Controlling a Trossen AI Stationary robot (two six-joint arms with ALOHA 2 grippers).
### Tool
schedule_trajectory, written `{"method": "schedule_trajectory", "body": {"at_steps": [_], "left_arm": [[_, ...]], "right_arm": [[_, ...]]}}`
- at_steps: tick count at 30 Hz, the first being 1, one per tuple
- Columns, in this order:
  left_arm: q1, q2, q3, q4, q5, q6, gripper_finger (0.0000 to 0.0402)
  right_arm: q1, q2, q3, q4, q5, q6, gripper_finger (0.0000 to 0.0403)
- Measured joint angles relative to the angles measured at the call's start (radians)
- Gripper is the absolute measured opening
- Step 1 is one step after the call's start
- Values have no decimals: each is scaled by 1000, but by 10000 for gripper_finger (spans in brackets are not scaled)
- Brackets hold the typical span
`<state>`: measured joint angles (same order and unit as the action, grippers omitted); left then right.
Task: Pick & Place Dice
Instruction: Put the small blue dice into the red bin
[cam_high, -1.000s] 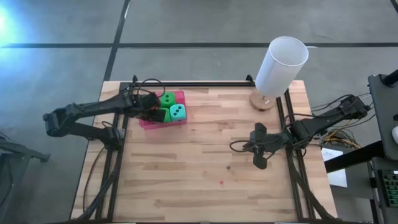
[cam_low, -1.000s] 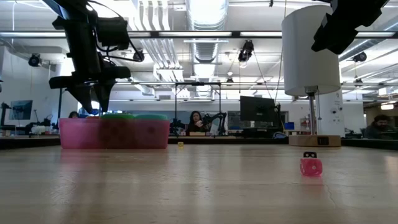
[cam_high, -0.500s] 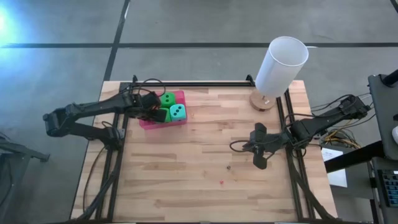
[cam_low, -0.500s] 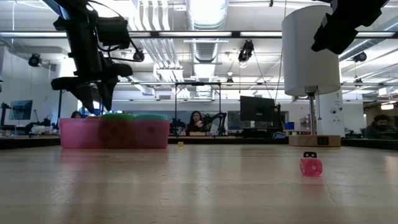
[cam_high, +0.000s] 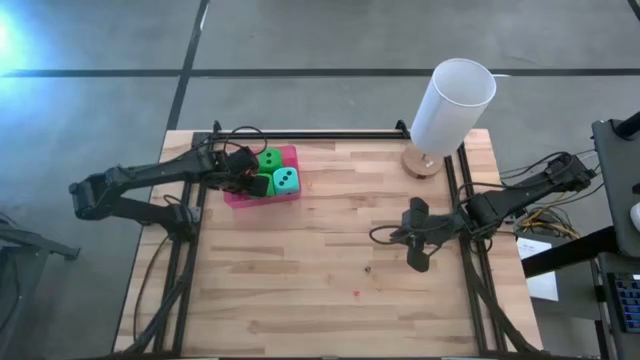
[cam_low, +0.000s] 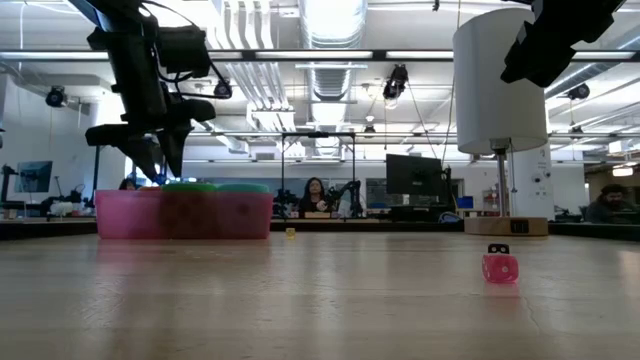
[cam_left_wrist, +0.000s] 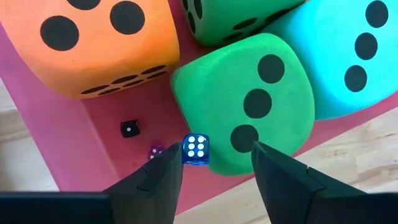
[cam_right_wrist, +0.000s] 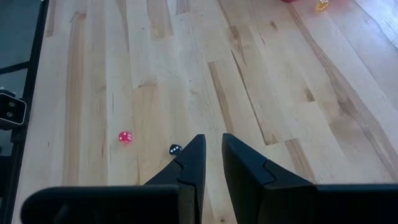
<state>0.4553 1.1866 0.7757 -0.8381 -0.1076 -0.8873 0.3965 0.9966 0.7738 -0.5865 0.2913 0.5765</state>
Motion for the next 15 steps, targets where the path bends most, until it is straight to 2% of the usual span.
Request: {"method": "schedule_trajectory", "body": {"at_steps": [3, 11, 15], "left_arm": [[1, 0, 0, 0, -21, 29, 185], [3, -1, -10, 20, -159, 52, 169], [4, -1, -43, 78, -120, 49, 163]], "right_arm": [[0, 0, 0, 0, 0, 0, 52], [0, 0, 0, 0, 0, 0, 52], [0, 0, 0, 0, 0, 0, 52]]}}
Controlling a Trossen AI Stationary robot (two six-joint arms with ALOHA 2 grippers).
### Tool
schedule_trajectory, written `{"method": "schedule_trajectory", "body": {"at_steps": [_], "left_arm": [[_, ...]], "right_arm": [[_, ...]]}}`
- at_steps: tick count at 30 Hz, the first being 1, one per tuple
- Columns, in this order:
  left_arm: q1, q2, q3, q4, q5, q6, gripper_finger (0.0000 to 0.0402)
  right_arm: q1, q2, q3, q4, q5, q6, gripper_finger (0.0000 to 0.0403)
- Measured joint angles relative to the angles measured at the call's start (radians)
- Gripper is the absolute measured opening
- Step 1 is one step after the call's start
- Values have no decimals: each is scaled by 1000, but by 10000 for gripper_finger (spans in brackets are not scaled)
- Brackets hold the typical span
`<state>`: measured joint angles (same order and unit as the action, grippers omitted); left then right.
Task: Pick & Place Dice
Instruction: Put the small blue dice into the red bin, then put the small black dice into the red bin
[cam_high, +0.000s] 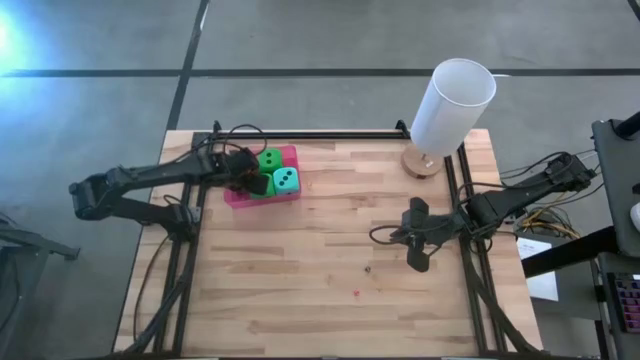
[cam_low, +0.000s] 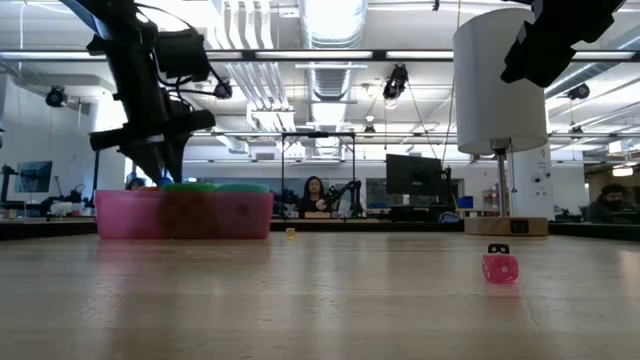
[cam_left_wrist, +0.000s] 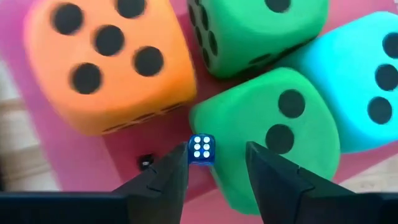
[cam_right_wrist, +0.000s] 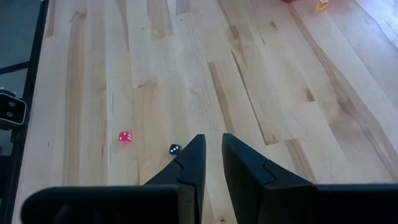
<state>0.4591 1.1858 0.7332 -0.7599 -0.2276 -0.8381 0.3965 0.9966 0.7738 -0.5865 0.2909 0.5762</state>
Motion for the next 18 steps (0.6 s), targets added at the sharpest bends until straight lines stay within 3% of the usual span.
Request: {"method": "schedule_trajectory", "body": {"at_steps": [7, 18], "left_arm": [[1, -2, -30, 37, 18, 0, 153], [1, -20, 59, -58, 24, 4, 157]], "right_arm": [[0, 0, 0, 0, 0, 0, 52], [0, 0, 0, 0, 0, 0, 52]]}}
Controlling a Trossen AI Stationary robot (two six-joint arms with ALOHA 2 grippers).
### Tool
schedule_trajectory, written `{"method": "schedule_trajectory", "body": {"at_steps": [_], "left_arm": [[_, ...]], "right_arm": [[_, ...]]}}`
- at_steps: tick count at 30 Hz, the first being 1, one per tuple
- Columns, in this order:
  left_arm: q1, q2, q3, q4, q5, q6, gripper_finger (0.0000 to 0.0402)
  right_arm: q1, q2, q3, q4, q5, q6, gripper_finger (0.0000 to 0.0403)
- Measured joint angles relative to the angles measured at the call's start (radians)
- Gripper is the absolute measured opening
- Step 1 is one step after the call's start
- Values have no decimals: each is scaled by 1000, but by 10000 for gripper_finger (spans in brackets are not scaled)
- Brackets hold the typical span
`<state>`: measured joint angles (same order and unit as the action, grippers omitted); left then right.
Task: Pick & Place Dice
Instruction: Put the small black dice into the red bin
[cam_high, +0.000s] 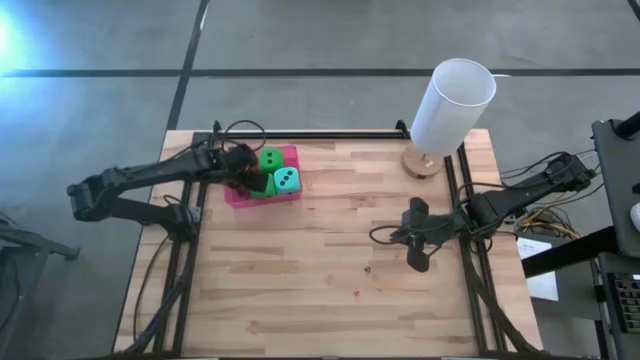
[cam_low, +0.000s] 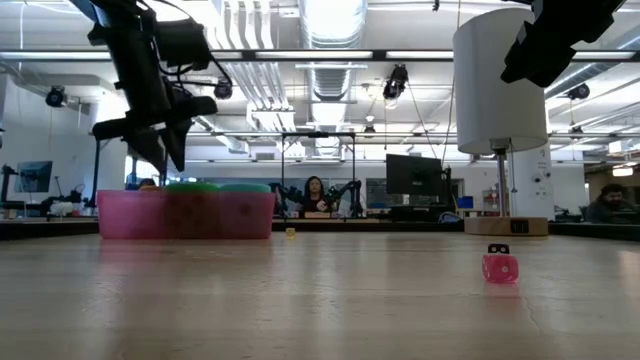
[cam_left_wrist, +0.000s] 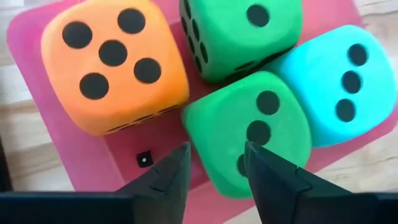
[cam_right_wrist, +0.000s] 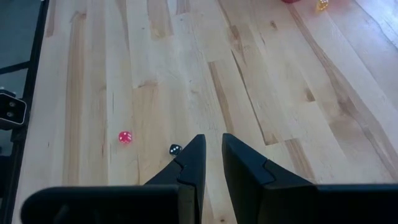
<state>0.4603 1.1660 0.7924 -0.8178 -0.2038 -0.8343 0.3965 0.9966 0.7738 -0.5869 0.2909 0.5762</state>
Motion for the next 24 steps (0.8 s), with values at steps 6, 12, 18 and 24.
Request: {"method": "schedule_trajectory", "body": {"at_steps": [6, 12, 18, 24], "left_arm": [[1, -14, 67, -34, -2, 0, 167], [-14, -33, 142, -29, 6, 110, 176], [-71, -34, 179, -12, 13, 169, 185], [-191, -34, 184, 19, 13, 181, 192]], "right_arm": [[0, 0, 0, 0, 0, 0, 52], [0, 0, 0, 0, 0, 0, 52], [0, 0, 0, 0, -3, 0, 52], [0, 6, -11, 5, -75, 0, 52]]}}
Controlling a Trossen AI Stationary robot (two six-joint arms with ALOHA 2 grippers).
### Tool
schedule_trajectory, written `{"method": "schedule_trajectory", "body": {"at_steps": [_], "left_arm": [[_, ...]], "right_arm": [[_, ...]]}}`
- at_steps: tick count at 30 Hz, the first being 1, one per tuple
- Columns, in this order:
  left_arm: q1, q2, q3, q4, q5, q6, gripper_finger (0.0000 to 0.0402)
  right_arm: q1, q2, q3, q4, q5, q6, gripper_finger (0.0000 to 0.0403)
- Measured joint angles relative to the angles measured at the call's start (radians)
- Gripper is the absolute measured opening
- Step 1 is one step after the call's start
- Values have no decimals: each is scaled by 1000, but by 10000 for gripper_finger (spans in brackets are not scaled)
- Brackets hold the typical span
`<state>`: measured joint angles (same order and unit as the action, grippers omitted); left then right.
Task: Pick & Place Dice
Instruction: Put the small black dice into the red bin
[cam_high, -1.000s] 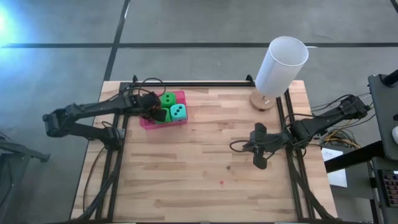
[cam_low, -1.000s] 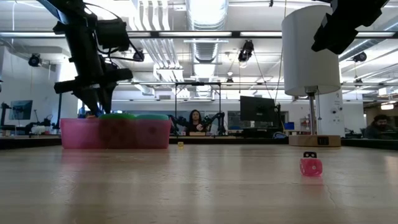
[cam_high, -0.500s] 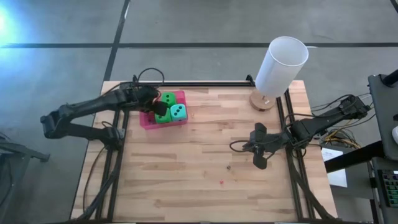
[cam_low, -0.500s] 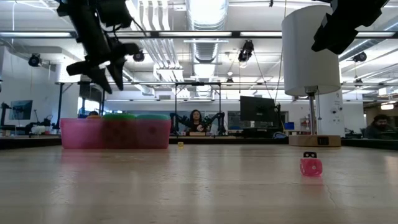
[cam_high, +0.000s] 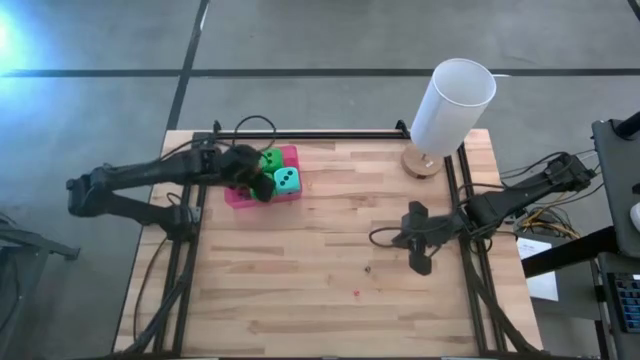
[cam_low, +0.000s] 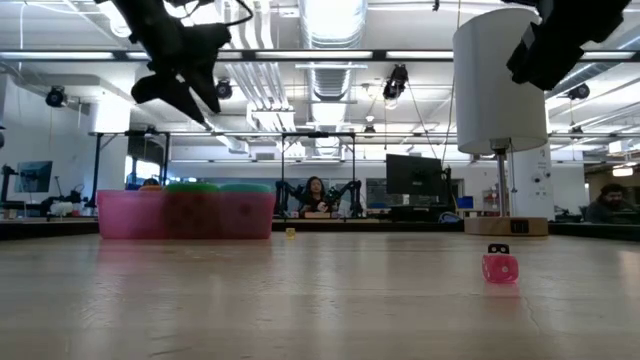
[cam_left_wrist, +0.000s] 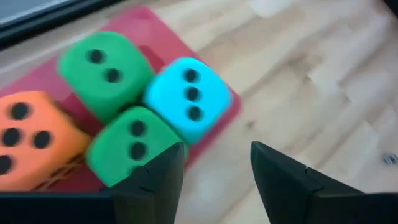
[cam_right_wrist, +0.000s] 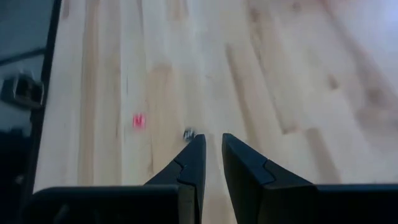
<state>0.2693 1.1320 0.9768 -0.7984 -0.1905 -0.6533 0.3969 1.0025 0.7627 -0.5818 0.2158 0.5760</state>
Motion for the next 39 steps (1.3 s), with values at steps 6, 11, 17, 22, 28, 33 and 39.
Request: {"method": "schedule_trajectory", "body": {"at_steps": [6, 11, 17, 22, 28, 33, 39], "left_arm": [[-122, 0, 0, 24, 1, -37, 198], [-174, 0, 0, 24, 1, -72, 202], [-184, 0, 0, 30, 0, -77, 208], [-184, 0, 0, 47, 0, -76, 212], [-184, 0, 0, 47, 0, -58, 213], [-184, 0, 0, 48, 0, -57, 203], [-184, 0, 0, 48, 0, -54, 189]], "right_arm": [[0, 85, -67, 30, -133, 0, 52], [0, 180, -105, 111, -204, -6, 52], [0, 297, -117, 222, -270, -30, 52], [-2, 414, -119, 343, -319, -54, 52], [-15, 518, -114, 470, -363, -94, 52], [-37, 567, -115, 531, -375, -124, 52], [-82, 589, -117, 540, -376, -171, 52]]}}
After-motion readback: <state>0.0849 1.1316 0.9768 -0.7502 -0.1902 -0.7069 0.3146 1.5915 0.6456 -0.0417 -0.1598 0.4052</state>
